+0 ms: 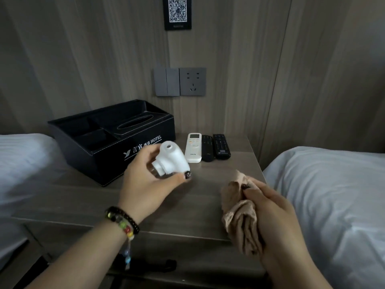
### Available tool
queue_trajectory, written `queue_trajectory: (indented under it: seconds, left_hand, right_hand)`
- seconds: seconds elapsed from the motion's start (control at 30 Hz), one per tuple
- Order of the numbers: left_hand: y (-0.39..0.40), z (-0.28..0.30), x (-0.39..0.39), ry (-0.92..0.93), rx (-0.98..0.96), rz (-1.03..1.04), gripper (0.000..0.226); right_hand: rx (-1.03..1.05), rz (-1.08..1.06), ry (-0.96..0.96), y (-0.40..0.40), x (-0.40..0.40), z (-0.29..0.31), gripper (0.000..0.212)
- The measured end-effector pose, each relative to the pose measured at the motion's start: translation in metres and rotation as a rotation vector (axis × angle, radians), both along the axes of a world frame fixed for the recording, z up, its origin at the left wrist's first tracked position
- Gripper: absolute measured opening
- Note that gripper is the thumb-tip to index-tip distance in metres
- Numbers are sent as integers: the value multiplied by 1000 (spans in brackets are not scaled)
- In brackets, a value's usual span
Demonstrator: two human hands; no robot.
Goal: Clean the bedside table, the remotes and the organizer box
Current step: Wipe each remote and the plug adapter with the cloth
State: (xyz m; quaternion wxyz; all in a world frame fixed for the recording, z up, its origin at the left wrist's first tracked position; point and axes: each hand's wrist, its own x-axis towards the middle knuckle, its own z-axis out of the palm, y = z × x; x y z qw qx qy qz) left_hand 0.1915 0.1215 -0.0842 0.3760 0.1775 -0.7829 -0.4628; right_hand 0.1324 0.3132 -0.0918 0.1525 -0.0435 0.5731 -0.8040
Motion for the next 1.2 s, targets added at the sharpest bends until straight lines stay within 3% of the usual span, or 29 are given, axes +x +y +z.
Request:
queue_trajectory:
  seconds: [0.1,0.27,0.57,0.9,1.07,1.13,1.2]
  left_hand:
    - [-24,12,-38,-43,-14,59,64]
    - [-60,18,-85,-231,-136,217,67]
    - [-81,11,-118,-487,-265,212,70]
    - [-61,-3,-149,-424,-140,413,71]
    - [-44,3,-124,-120,6,380,77]
    - [-44,10,-92,-19,-132,325,73]
    - [-52,19,-53,1,-424,337,69]
  right_hand:
    - [-27,16,-27,2,-2,2,24]
    - [56,42,82,4,-3,-2,24]
    - [169,17,192,-2,-6,-11,26]
    - [159,8,197,-5,-7,-12,28]
    - [169,11,235,-6,-8,-13,28]
    - [158,15,244,-7,-8,-13,29]
    - [164,14,266,-7,-7,-12,29]
